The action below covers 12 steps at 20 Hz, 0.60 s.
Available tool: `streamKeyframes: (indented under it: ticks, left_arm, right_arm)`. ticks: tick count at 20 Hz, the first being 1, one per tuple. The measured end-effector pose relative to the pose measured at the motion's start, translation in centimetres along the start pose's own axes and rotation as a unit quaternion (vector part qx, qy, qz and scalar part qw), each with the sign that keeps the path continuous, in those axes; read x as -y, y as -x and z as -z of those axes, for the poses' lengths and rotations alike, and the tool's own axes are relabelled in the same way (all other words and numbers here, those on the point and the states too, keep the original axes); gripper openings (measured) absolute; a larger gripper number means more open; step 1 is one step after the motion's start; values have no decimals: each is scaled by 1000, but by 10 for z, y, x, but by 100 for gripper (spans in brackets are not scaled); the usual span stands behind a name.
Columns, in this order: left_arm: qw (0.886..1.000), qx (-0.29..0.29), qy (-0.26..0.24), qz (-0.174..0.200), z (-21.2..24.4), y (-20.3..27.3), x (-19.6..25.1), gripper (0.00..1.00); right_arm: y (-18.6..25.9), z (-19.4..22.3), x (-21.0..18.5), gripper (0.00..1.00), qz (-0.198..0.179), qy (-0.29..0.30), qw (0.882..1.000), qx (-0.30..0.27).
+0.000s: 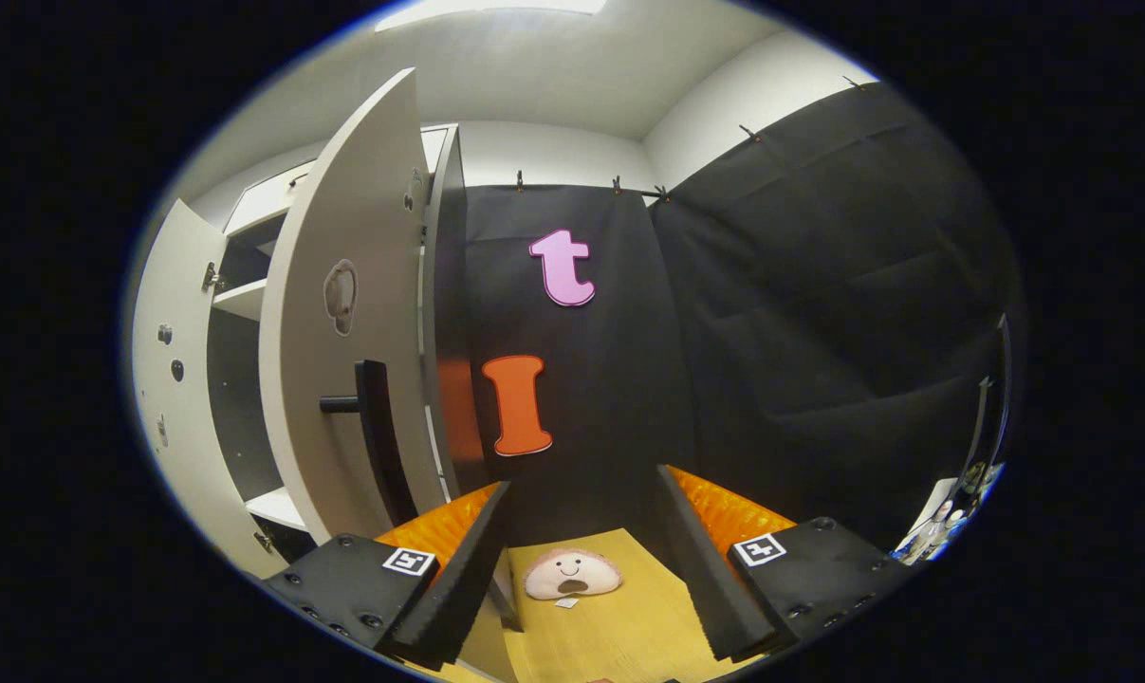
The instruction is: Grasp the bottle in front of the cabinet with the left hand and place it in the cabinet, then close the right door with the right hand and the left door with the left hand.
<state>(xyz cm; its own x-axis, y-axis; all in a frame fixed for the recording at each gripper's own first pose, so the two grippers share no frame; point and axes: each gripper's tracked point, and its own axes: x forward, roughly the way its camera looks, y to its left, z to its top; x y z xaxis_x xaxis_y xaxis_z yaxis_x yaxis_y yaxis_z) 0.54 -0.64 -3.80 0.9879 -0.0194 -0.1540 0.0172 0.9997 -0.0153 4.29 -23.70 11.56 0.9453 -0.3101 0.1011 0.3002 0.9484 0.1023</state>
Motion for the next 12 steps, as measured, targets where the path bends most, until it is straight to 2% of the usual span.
streamKeyframes:
  ticks: [4, 5, 6, 7, 8, 9, 10, 12]
  left_arm:
    - [1000, -2, 5, -5, 3, 3, -5, 95]
    - [1000, -4, 3, -3, 2, 2, -5, 95]
    - [1000, 0, 1, -5, 1, 2, -6, 95]
    - [1000, 2, 1, -6, -1, 0, -7, 95]
    - [1000, 2, -2, -2, -2, 0, -4, 95]
    - [1000, 5, -6, 0, -4, 0, -4, 95]
    - [1000, 12, -7, -3, -9, -1, -7, 95]
    - [1000, 20, -3, -6, -13, 1, -9, 95]
  right_arm:
    - [-4, 1, -17, 98, -17, 7, 1000, 5]
    - [-3, 0, -19, 89, -17, 13, 1000, 8]
    - [-2, 2, -23, 98, -21, 18, 1000, 6]
    - [0, 3, -26, 98, -21, 23, 999, 8]
    - [2, 2, -25, 97, -19, 29, 999, 12]
    - [0, 1, -25, 88, -16, 33, 999, 14]
    - [0, 0, -26, 96, -16, 36, 999, 13]
    - [1, 1, -32, 96, -22, 48, 999, 10]
